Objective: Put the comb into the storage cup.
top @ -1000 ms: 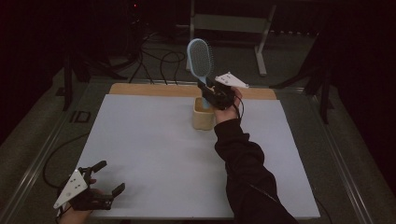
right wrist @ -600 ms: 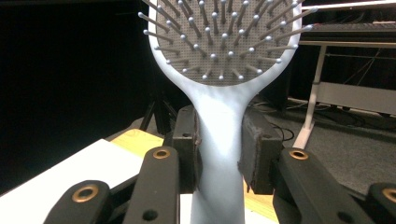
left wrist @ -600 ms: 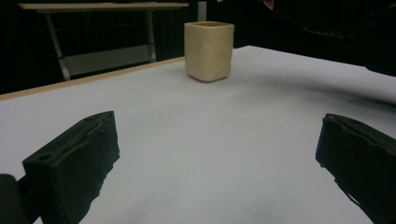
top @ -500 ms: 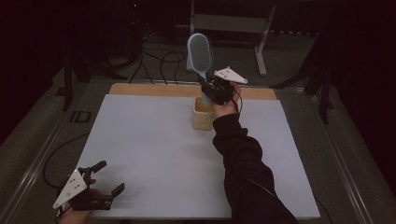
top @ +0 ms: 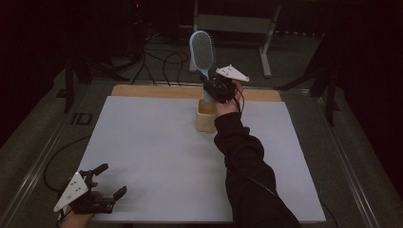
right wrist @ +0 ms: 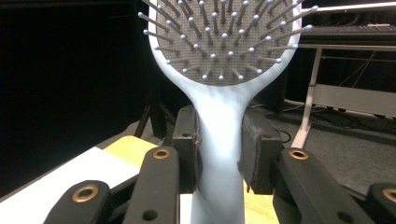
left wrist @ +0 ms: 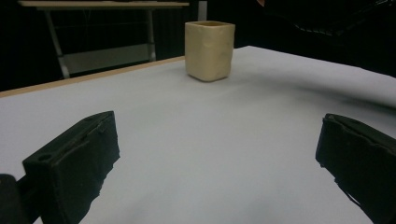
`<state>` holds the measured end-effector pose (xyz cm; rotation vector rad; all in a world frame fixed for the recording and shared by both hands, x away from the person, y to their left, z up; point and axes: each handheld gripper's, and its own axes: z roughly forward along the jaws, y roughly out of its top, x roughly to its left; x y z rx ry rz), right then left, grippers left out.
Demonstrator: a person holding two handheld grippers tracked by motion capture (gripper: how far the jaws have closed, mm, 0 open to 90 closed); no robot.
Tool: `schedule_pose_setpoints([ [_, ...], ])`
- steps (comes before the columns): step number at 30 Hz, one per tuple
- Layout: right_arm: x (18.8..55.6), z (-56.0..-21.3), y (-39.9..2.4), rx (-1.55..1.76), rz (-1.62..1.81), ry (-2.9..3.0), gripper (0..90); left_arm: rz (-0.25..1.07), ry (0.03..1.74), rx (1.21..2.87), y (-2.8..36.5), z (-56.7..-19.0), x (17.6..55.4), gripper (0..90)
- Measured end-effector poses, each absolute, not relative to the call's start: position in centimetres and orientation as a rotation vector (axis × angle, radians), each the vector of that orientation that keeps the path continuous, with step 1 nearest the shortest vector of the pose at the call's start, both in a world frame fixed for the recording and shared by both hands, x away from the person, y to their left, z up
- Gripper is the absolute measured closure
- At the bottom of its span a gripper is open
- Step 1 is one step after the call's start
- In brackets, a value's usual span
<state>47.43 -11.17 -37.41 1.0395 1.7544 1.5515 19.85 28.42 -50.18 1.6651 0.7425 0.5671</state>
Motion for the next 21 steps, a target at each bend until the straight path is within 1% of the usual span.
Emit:
schedule_pose_setpoints([
  [8,47.7,-37.4,-11.2,1.042,1.561,1.742,70.0,0.569,0.744,1.666,28.5,-50.2,19.8,0.0],
  [21,48.0,-39.0,-11.6,1.063,1.550,1.746,70.0,0.562,0.742,1.670,28.5,-50.2,19.8,0.0],
])
